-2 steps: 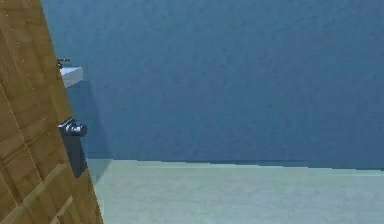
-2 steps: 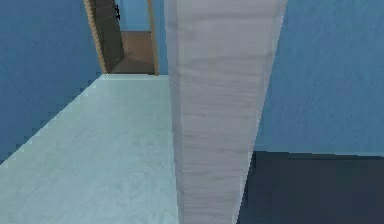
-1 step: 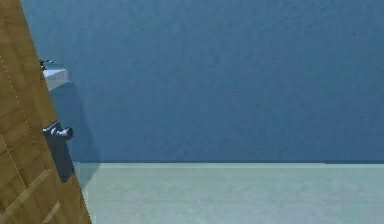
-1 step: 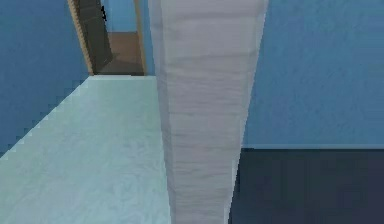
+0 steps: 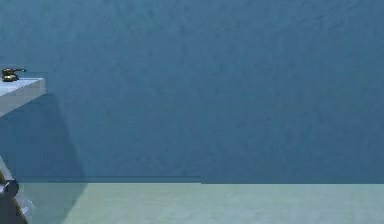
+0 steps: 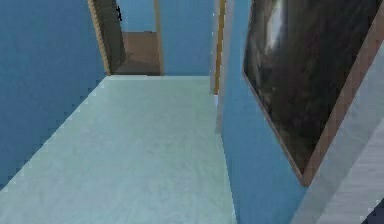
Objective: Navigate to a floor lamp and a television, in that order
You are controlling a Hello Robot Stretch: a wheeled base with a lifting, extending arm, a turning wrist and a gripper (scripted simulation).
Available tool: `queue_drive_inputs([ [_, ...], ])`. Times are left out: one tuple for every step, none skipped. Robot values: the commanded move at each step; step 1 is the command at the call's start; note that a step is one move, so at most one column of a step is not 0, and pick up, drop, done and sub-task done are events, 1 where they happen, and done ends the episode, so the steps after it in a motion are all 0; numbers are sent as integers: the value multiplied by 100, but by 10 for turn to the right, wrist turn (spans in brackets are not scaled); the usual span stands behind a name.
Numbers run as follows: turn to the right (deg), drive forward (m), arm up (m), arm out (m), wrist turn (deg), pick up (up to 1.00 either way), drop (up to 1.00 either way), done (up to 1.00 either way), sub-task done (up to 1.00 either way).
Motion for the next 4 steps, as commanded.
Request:
queue_drive_inputs([
  [450,0,0,0,0,0,0,0,0],
  [270,0,0,0,0,0,0,0,0],
  [0,100,0,0,0,0,0,0,0],
  [30,0,0,0,0,0,0,0,0],
])
